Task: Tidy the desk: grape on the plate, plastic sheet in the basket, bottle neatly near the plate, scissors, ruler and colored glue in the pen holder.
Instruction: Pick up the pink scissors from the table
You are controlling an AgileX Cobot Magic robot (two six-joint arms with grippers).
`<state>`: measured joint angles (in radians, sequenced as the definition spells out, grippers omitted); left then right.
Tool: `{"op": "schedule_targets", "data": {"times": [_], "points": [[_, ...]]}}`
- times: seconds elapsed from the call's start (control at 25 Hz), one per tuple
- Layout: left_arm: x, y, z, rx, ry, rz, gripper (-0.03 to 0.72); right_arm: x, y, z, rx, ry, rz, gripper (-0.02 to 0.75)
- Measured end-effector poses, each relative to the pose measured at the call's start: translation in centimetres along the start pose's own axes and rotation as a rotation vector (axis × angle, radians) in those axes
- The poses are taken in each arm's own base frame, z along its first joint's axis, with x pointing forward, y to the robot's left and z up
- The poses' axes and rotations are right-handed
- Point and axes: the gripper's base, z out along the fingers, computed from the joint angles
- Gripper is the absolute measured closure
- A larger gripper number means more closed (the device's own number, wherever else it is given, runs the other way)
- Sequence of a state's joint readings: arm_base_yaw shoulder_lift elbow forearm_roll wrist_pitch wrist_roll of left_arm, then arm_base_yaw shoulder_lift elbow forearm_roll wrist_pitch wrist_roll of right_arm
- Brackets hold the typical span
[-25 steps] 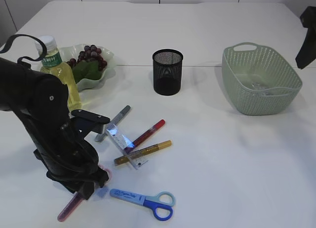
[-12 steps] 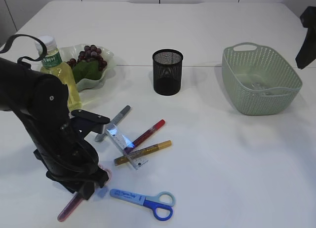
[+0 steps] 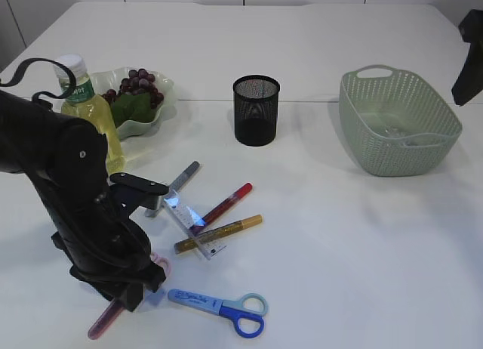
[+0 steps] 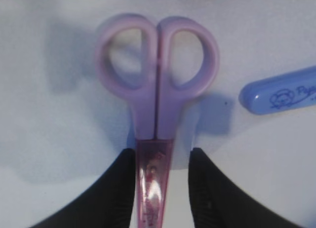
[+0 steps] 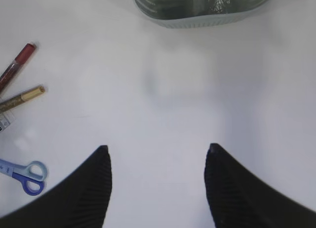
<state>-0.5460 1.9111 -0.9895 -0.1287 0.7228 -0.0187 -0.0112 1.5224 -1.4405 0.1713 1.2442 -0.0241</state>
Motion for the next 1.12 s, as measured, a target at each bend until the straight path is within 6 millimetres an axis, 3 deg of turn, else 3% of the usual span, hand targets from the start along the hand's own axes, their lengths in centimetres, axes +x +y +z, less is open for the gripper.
{"op": "schedule_targets", "data": {"times": [1.12], "points": [[0.28,0.05,0.50,-0.002,0.045,-0.001,0.429,0.00,0.00,0.01,0.000,0.000,0.000,0.267]]}}
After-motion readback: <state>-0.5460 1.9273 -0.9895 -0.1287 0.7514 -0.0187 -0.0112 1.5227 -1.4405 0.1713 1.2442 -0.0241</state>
